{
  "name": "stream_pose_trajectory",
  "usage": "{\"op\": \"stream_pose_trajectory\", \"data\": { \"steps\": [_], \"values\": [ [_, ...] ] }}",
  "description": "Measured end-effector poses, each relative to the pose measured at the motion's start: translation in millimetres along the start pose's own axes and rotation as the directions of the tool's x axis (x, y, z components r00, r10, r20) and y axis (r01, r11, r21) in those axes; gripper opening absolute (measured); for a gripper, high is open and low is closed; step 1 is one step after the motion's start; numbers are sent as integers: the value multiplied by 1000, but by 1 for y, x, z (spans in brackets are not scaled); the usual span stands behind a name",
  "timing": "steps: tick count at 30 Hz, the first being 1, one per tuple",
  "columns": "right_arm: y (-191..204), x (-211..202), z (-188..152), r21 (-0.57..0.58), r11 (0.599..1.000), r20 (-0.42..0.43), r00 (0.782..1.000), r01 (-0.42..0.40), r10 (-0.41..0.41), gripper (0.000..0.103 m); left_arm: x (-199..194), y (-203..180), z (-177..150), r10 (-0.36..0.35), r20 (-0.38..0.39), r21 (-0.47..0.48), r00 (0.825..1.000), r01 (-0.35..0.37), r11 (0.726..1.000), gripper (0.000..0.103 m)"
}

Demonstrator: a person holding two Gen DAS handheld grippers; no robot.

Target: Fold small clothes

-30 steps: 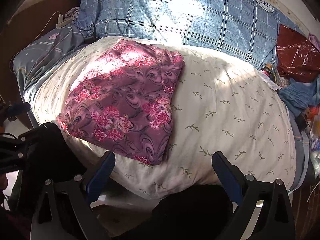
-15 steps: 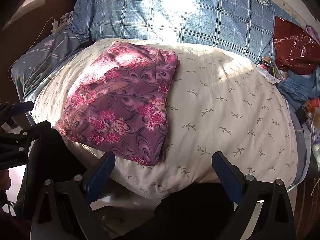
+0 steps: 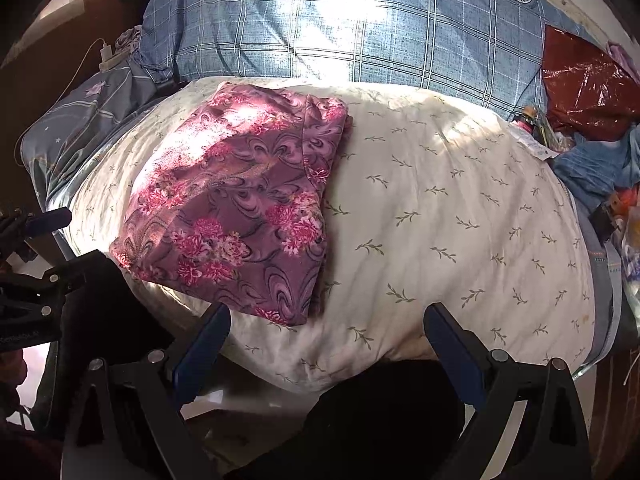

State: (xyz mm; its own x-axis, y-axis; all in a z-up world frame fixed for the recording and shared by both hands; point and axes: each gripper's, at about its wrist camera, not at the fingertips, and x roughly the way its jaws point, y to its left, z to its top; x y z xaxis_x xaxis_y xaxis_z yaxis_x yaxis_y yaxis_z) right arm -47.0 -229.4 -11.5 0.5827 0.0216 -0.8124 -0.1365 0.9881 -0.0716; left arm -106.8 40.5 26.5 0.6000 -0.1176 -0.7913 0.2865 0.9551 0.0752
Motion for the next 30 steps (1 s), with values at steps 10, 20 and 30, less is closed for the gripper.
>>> {"op": "stream_pose_trajectory", "data": {
  "steps": [10,20,30],
  "values": [
    [-3,9,3,-4,999,-31,999,42,-42,98,4,9,-2,15,-17,-24,1000,-16,1000,83],
    [-3,9,6,-13,998,-24,998,59,-60,98,5,20,2,42,-12,-43,999,-43,998,83],
    [-6,9,9,2,999,-19,999,49,-49,98,12,8,4,7,-35,-27,999,-8,1000,83]
  ]
}}
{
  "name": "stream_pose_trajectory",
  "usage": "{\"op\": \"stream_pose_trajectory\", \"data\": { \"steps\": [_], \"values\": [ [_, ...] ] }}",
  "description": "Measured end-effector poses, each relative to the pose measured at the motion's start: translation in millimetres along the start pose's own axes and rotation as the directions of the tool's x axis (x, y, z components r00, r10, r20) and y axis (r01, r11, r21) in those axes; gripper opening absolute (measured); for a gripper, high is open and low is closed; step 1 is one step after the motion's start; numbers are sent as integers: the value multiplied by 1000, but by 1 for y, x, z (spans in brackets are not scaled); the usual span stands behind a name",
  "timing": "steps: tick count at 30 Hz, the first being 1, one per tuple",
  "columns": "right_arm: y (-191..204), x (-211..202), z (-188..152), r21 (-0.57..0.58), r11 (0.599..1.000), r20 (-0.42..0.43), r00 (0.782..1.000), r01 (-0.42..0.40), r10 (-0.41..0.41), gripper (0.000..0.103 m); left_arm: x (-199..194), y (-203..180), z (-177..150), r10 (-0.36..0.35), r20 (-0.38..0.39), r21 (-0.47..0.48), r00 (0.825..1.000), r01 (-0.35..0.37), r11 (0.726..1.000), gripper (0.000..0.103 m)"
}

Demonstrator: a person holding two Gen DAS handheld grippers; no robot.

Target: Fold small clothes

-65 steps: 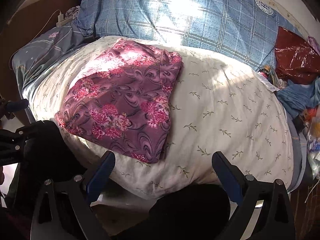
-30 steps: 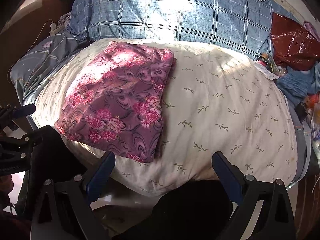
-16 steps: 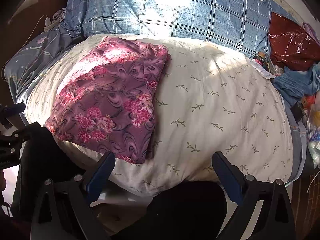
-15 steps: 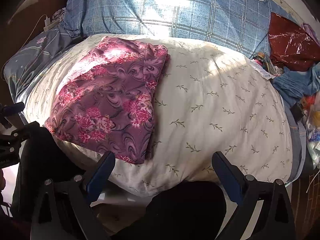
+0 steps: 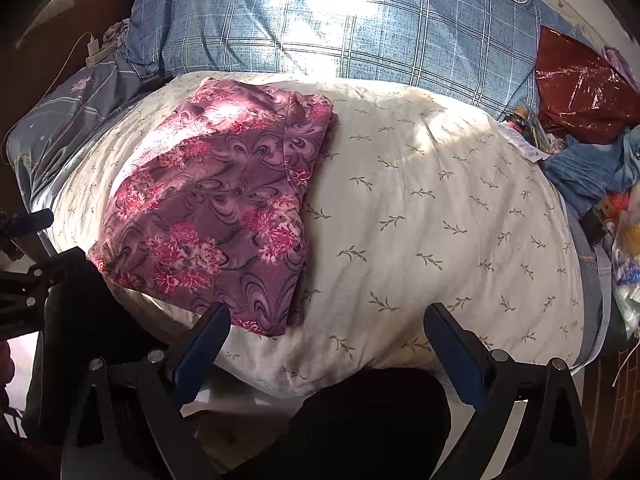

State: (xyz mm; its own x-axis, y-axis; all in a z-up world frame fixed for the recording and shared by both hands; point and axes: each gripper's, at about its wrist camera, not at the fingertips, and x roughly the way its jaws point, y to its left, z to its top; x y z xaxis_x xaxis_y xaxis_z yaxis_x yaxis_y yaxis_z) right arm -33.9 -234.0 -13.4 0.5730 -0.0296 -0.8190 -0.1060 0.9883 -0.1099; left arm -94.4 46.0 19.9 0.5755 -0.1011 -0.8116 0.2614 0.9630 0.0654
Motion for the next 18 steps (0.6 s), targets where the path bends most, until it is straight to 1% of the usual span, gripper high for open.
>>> {"op": "stream_pose_trajectory", "data": {
  "steps": [7,18],
  "values": [
    [-1,1,0,6,1000,-4,1000,-5,5,98,0,-4,2,-13,0,11,1000,13,1000,83],
    [-3,6,3,6,1000,-11,1000,-17,17,98,1,-6,5,-41,-8,-4,999,41,999,83]
  ]
}}
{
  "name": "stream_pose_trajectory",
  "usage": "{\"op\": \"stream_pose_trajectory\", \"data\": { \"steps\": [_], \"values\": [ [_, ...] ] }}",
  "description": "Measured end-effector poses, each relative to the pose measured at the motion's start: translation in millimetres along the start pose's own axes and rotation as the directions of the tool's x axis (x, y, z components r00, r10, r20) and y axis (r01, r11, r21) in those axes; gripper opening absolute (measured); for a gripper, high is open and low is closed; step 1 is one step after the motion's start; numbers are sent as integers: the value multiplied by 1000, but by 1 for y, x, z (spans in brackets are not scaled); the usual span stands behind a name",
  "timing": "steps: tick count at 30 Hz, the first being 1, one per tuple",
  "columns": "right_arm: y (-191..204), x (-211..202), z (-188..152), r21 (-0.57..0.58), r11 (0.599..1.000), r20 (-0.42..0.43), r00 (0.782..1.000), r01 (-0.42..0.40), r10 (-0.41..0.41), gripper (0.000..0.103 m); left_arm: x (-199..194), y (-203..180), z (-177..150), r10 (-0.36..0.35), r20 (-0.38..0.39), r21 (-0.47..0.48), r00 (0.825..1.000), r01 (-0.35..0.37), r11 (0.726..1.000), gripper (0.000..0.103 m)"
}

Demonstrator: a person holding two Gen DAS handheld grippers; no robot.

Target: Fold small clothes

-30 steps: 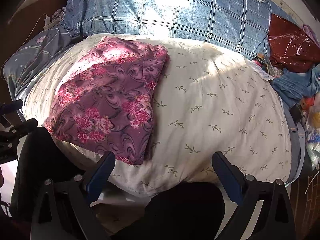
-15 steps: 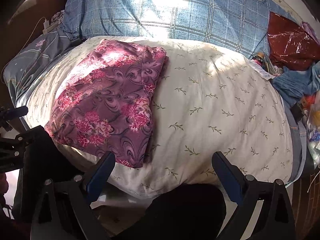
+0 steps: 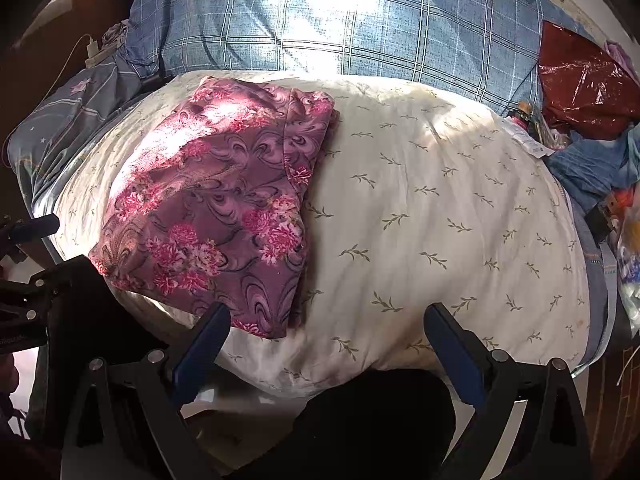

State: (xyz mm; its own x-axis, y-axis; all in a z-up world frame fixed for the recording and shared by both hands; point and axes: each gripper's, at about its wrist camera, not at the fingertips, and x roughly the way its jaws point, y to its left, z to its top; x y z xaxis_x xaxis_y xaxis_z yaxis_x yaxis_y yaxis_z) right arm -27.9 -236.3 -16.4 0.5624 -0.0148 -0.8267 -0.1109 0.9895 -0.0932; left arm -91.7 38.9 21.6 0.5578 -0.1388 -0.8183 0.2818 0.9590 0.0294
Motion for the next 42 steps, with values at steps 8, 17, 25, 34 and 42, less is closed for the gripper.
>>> {"op": "stream_pose_trajectory", "data": {
  "steps": [8,17,25,34,42],
  "values": [
    [-2,2,0,3,1000,-2,1000,-2,2,98,3,-6,0,1,-8,15,1000,0,1000,83],
    [-5,3,-3,18,1000,-5,1000,-7,7,98,6,-8,0,1,-18,29,1000,-1,1000,83],
    [-3,4,-1,11,1000,-4,1000,-17,17,98,0,-6,-3,9,-6,38,1000,-8,999,83],
    [4,-1,-1,-16,1000,7,1000,-12,12,98,1,5,-8,-5,-7,9,1000,5,1000,83],
    [3,-5,-1,-14,1000,14,1000,1,0,98,-8,3,-6,-30,37,22,999,29,999,83]
  ]
}}
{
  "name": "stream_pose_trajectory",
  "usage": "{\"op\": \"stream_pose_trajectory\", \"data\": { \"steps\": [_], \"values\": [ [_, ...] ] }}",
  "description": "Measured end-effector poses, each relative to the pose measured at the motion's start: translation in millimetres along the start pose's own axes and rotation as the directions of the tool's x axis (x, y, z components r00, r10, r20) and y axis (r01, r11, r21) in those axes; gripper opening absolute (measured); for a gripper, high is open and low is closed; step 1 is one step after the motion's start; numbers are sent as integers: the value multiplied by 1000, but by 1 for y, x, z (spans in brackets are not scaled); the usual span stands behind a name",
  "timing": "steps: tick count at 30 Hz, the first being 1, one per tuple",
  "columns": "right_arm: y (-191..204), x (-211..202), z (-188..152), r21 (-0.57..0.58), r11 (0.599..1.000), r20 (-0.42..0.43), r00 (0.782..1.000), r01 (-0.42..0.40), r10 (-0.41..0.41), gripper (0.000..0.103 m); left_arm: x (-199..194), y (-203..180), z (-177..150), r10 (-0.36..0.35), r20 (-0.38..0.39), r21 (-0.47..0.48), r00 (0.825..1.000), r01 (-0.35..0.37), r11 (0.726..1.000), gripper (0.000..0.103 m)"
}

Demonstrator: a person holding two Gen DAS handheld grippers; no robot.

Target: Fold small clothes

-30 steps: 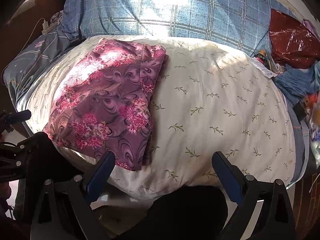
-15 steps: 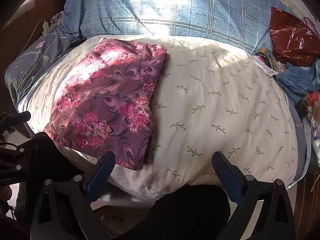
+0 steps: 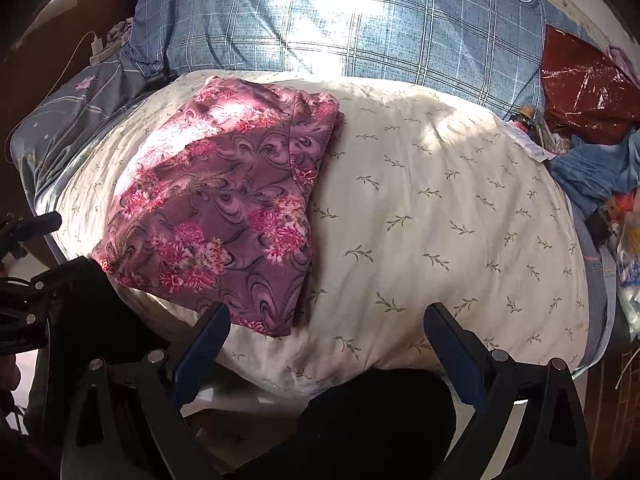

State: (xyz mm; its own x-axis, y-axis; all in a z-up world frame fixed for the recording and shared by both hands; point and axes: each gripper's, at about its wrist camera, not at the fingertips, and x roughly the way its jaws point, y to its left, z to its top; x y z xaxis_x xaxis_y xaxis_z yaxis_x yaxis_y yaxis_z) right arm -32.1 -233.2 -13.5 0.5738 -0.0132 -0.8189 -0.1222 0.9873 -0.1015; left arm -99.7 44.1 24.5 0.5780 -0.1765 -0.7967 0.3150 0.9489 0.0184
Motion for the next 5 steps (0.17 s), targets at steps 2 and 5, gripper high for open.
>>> {"op": "stream_pose_trajectory", "data": {
  "steps": [2,5],
  "values": [
    [-1,-3,-1,0,1000,9,1000,3,-3,98,1,-4,0,1,-7,10,1000,-1,1000,84],
    [-3,-5,-2,-9,1000,22,1000,3,-3,99,2,-9,0,8,-14,31,1000,-8,999,83]
  ]
}}
